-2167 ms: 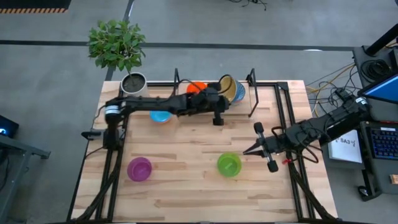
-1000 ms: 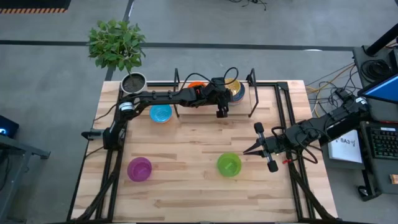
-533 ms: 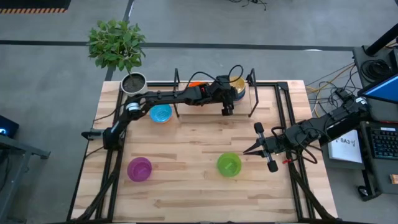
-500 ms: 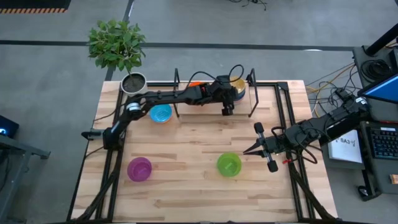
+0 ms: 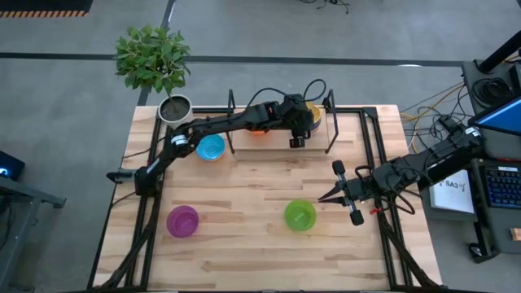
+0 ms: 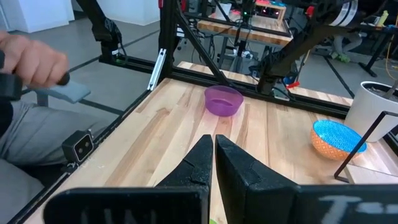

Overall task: Place and stack bowls onto a shelf
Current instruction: Stack the yellow patterned bowl on top of the blue patterned bowl on the shelf

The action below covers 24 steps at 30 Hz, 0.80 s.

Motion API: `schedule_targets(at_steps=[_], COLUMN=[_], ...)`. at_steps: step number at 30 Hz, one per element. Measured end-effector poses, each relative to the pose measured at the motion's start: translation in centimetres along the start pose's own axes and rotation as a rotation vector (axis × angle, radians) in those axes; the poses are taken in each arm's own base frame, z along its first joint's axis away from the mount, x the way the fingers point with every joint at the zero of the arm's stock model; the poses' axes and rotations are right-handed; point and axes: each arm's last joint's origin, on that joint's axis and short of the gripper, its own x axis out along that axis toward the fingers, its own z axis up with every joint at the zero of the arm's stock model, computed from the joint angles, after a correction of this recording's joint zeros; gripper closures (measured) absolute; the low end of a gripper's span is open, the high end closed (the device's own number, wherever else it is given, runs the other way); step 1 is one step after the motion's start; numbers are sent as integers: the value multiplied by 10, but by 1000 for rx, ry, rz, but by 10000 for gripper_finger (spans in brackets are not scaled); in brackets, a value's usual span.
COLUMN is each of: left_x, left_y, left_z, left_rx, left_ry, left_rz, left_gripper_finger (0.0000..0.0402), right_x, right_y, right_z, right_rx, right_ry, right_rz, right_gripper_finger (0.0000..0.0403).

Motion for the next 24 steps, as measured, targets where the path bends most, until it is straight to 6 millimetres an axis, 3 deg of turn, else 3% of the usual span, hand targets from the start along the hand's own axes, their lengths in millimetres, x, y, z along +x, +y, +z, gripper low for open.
schedule_targets(at_steps=[8, 13, 20, 24], left_x=[-45, -92, -152, -188], left_y=[5, 0, -27, -44], left_z=[13, 28, 36, 21], left_rx=[-89, -107, -90, -136], left_ry=[97, 68, -19, -71], left_rz=[-52, -69, -112, -134], left_gripper_finger=[256, 267, 280, 282], right_x=[0, 0, 1, 3], right_y=[0, 0, -3, -4], right_z=[-2, -2, -2, -3], right_rx=[0, 13, 64, 71], right_ry=[4, 6, 10, 18], right_rz=[1, 1, -113, -160], right_gripper_finger=[394, 394, 394, 394])
